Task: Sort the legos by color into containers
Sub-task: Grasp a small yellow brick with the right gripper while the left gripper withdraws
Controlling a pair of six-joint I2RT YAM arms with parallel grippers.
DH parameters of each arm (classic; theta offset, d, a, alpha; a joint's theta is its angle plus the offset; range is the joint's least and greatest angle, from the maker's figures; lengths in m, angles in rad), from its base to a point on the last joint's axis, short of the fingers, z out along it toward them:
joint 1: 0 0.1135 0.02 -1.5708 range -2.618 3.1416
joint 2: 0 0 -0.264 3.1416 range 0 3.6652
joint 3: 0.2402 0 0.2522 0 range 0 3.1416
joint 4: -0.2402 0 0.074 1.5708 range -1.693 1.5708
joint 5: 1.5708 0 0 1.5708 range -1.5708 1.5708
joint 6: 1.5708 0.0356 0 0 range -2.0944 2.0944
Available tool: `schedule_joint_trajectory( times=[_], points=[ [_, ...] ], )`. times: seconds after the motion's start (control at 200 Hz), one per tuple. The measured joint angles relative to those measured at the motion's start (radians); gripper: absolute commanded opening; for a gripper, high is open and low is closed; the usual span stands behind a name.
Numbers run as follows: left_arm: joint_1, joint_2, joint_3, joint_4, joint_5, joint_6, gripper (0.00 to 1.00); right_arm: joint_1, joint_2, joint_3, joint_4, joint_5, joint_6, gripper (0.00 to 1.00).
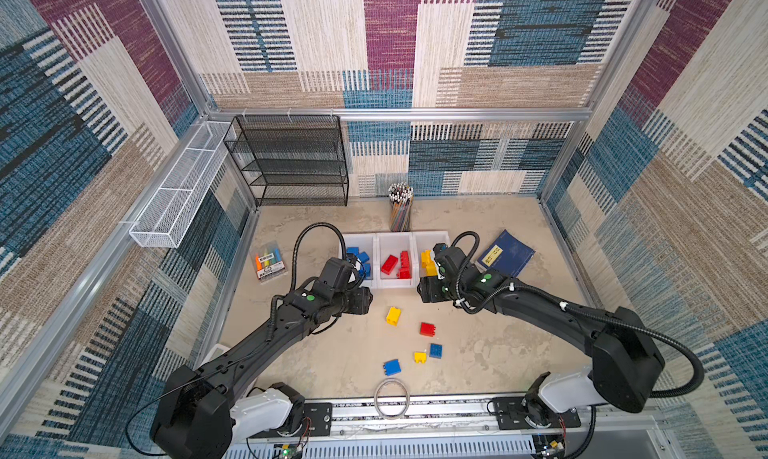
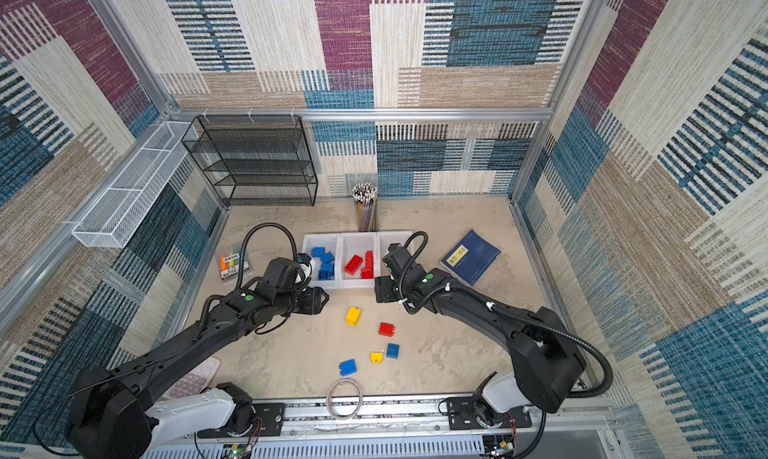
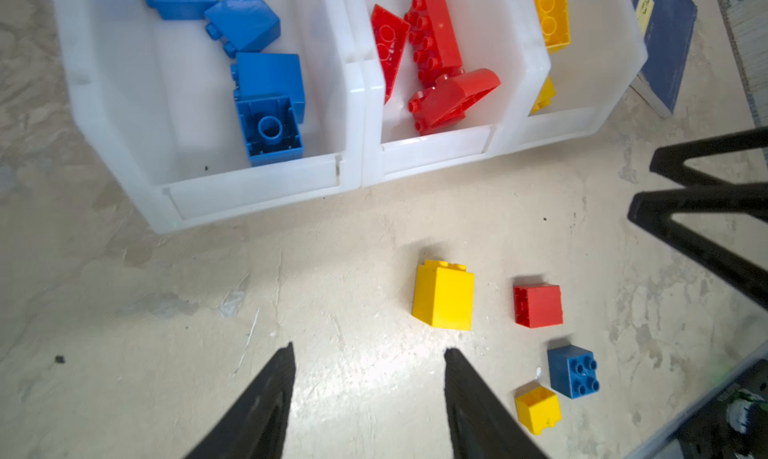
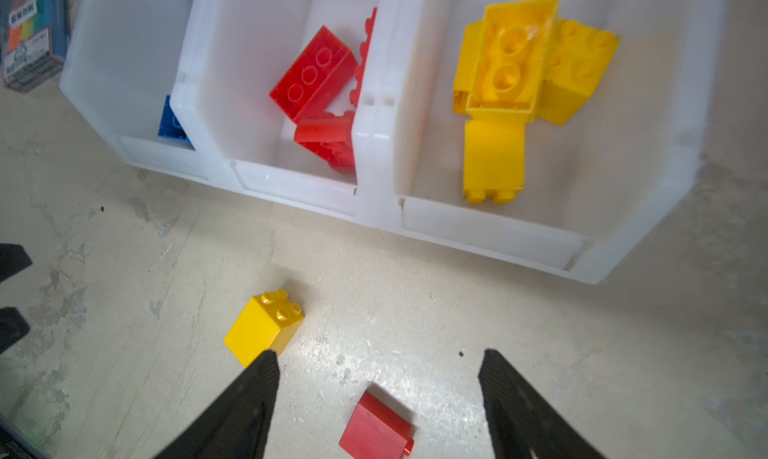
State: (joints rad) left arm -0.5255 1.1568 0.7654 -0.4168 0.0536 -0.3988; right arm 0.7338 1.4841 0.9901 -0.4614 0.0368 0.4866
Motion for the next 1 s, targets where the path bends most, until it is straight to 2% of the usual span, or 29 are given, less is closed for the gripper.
schedule_joint_trajectory(
  times=[0.265, 0.711, 1.002],
  points=[
    [0.012, -0.089, -0.093, -0.006, -0.045, -0.04, 0.61, 0.085, 0.132, 0.097, -0.031, 0.038, 0.032, 0.79],
    [0.021, -0.129, -0.154, 0.006, -0.049, -0.067, 0.62, 0.197, 0.306, 0.227, -0.079, 0.06, 0.062, 0.78],
    [0.021, -0.151, -0.182, 0.009, -0.046, -0.075, 0.62, 0.22, 0.395, 0.292, -0.135, 0.102, 0.078, 0.77]
  ],
)
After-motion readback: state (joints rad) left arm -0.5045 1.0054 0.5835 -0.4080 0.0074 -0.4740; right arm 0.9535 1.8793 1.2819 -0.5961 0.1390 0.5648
